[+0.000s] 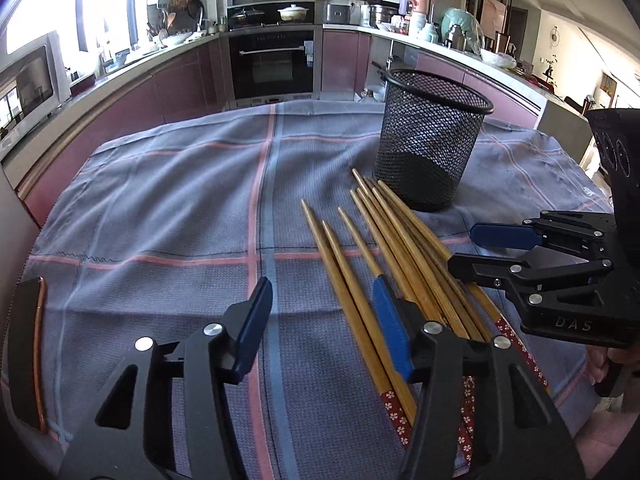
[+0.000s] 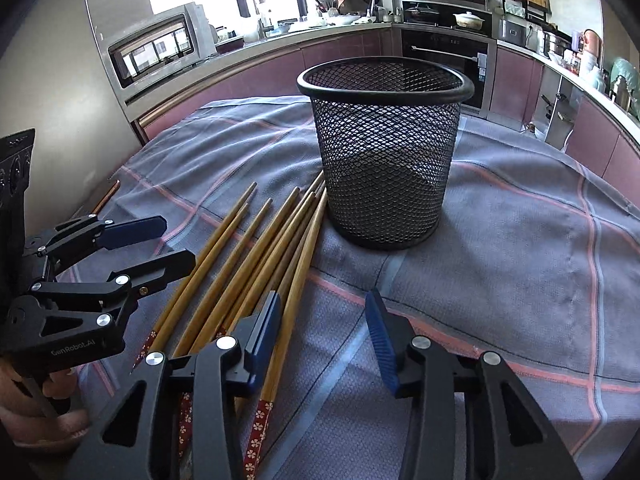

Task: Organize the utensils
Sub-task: 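Lower the right gripper onto the chopstick pile and close on one chopstick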

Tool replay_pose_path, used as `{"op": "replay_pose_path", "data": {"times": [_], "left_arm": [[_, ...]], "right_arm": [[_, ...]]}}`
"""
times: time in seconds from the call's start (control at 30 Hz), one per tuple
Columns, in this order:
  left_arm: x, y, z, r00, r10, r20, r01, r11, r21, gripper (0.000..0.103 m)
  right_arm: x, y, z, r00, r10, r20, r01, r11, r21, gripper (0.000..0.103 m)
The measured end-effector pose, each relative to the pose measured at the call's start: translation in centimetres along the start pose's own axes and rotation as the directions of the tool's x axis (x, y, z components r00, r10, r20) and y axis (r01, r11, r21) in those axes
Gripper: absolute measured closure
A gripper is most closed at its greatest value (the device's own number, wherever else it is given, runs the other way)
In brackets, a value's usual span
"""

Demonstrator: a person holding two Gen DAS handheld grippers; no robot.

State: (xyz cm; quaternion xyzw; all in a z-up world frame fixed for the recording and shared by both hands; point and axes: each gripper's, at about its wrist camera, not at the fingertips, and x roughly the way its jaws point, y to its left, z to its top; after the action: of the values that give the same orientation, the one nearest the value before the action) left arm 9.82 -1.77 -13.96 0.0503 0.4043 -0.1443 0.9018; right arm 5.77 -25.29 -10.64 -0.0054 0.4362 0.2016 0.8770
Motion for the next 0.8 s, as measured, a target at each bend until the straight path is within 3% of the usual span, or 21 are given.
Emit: {"op": "replay_pose_path", "data": {"times": [0.17, 0.47, 0.5, 0.57, 0.8], "left_arm": [[1.7, 0.1, 0.0, 0.997, -0.04, -0.061, 0.039, 0.999, -0.004, 0.069], [1.7, 1.9, 0.8, 0.981, -0.163, -0.105, 0.157, 0.986, -0.061, 0.082], [1.7, 2.1, 0.8, 0.979, -0.172, -0.107, 0.165, 0.984, -0.065, 0.083], [1.6, 2.3, 0.7, 0.976, -0.187, -0.11, 0.181, 0.981, -0.069, 0.084], [1.1, 3.5, 0.5, 0.969, -0.223, -0.107, 0.213, 0.973, -0.094, 0.093]], "right_arm": [[0.9, 0.1, 0.4, 0.999, -0.036, -0.024, 0.035, 0.999, -0.033, 0.078], [1.5, 0.0, 1.3, 0.998, -0.042, -0.036, 0.04, 0.997, -0.059, 0.08], [1.4, -0.1, 1.3, 0.999, -0.039, -0.036, 0.036, 0.998, -0.057, 0.083], [1.3, -0.5, 1.2, 0.999, -0.021, -0.039, 0.019, 0.999, -0.043, 0.097], [0.9, -0.9, 1.0, 0.999, -0.003, -0.041, 0.002, 0.999, -0.036, 0.097]]}}
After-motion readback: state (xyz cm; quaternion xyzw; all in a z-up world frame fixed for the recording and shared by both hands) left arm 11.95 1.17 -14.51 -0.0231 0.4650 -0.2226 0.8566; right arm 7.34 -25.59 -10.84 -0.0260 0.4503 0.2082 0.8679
